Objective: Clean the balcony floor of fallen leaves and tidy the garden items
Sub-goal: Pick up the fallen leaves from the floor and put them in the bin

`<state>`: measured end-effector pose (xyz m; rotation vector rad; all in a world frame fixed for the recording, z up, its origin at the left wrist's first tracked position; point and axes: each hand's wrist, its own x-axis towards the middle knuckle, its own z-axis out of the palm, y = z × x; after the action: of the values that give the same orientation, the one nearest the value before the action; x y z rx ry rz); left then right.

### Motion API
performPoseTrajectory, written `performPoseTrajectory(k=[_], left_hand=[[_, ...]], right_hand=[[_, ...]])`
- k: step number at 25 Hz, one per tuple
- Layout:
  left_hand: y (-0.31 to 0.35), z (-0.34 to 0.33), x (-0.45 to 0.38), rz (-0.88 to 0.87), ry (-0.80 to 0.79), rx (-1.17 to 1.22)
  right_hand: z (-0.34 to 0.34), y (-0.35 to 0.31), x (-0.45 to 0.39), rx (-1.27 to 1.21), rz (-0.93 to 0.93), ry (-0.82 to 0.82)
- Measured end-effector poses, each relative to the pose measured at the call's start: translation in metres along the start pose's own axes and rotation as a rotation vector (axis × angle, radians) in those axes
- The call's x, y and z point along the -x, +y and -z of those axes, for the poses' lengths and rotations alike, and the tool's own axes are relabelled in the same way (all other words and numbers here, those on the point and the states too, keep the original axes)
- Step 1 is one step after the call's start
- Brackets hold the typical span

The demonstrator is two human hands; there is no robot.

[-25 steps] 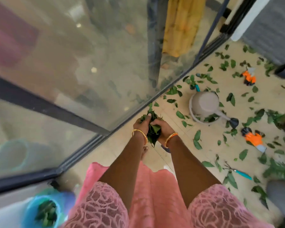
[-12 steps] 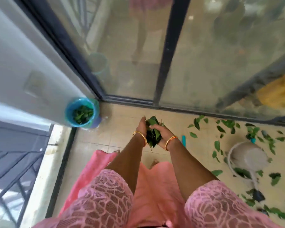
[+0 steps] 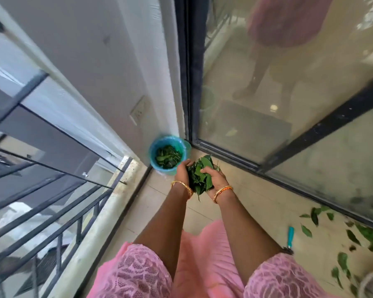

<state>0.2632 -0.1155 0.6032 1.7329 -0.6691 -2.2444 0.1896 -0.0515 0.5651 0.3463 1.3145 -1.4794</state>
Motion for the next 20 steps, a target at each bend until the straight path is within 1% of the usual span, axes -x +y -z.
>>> performPoseTrajectory(k=[2,5,9,11,15,17,20], left_hand=[[0.021,0.020,-0.009,-0.022,0.021,0.064],[0.045,0.039,-0.029,-0.016,-0.010,0.151],[0.074,0.052,-0.081,0.023,0.049,0.160],[0.084,0.058,-0.122,0.053,0.090,0.123],[0.088,0.079,-0.228,0.196,0.123,0.053],[0.083,0.091,-0.280,0.232,0.122,0.085],[0.073,0.102,-0.356,0.232,0.133,0.128]], right_hand=[[-0.029,0.007,-0.011,-0.014,-0.003,0.012],[-0.062,0.011,-0.033,-0.006,-0.037,0.022],[-0.093,0.012,-0.089,0.062,-0.096,0.060],[-0.103,0.017,-0.132,0.103,-0.131,0.057],[-0.107,0.041,-0.242,0.189,-0.171,0.040],[-0.103,0.060,-0.292,0.219,-0.192,0.038],[-0.098,0.094,-0.368,0.237,-0.233,0.039]])
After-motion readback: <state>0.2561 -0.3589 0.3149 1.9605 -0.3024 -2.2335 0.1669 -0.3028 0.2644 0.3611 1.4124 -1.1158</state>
